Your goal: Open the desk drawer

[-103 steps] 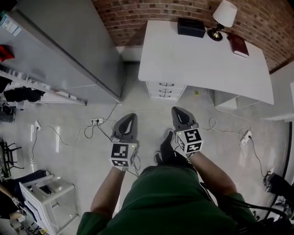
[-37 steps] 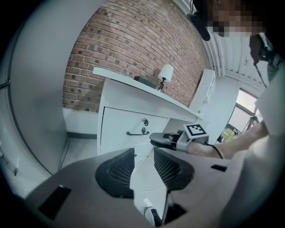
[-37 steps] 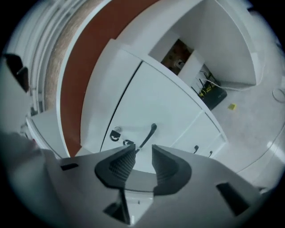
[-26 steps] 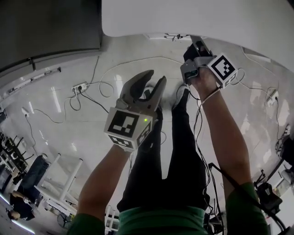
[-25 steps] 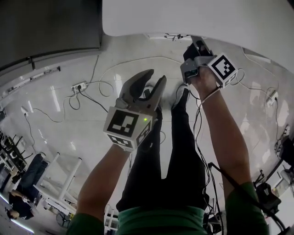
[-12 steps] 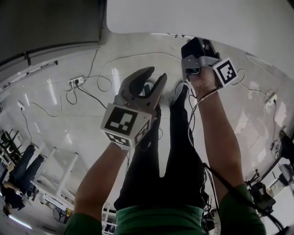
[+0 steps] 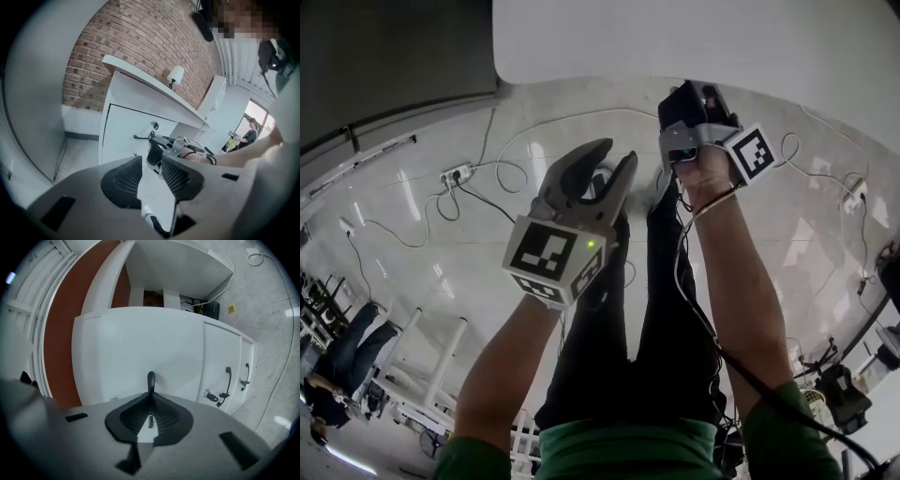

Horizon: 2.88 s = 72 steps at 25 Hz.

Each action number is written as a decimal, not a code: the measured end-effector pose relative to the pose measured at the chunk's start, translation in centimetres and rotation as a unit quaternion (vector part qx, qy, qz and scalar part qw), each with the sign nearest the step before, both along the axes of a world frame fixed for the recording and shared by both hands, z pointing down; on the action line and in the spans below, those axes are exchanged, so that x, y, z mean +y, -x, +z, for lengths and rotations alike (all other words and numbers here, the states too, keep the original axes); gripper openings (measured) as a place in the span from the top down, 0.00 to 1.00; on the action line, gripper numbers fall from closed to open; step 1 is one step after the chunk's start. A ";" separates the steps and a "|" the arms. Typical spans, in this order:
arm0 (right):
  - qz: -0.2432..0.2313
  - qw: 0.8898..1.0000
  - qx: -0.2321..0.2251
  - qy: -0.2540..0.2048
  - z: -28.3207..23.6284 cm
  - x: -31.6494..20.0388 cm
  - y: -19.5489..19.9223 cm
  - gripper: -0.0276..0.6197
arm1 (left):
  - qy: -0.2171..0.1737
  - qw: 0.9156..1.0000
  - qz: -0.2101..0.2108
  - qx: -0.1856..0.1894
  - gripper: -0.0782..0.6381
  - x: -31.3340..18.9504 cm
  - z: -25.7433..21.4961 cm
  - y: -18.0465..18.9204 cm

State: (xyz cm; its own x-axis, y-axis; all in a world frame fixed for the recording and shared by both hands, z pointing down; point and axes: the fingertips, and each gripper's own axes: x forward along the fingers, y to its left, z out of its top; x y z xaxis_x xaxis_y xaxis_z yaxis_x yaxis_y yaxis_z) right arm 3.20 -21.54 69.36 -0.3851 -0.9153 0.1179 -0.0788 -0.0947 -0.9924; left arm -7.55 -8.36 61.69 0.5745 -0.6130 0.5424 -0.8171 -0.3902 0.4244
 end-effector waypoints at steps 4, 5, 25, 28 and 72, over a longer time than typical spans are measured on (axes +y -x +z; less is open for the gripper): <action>-0.008 1.000 -0.001 0.006 0.8 0.7 0.1 0.93 | 0.003 1.000 -0.009 0.005 0.72 -0.9 0.9 0.1; -0.010 1.000 -0.001 0.006 1.0 0.9 0.0 0.93 | 0.005 1.000 -0.010 0.007 0.72 -1.0 1.1 0.0; -0.023 0.999 -0.006 0.021 -0.9 10.8 -0.3 0.93 | 0.029 0.999 0.040 0.005 0.72 6.1 -0.2 -1.8; -0.029 0.999 -0.009 0.022 -0.9 11.6 -0.3 0.93 | 0.033 0.998 0.044 0.005 0.72 6.3 -0.1 -2.0; -0.096 0.992 0.051 0.062 5.3 16.7 -0.5 0.93 | 0.054 0.998 0.036 0.010 0.72 7.9 1.8 -1.9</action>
State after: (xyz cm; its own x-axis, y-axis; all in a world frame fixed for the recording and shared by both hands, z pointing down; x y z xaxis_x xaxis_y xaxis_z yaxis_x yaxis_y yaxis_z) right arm 3.72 -4.88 74.67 -0.5307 -0.8028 0.2717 -0.2057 -0.1890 -0.9602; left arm -5.69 -0.45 63.50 0.6262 -0.5078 0.5917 -0.7796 -0.3994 0.4824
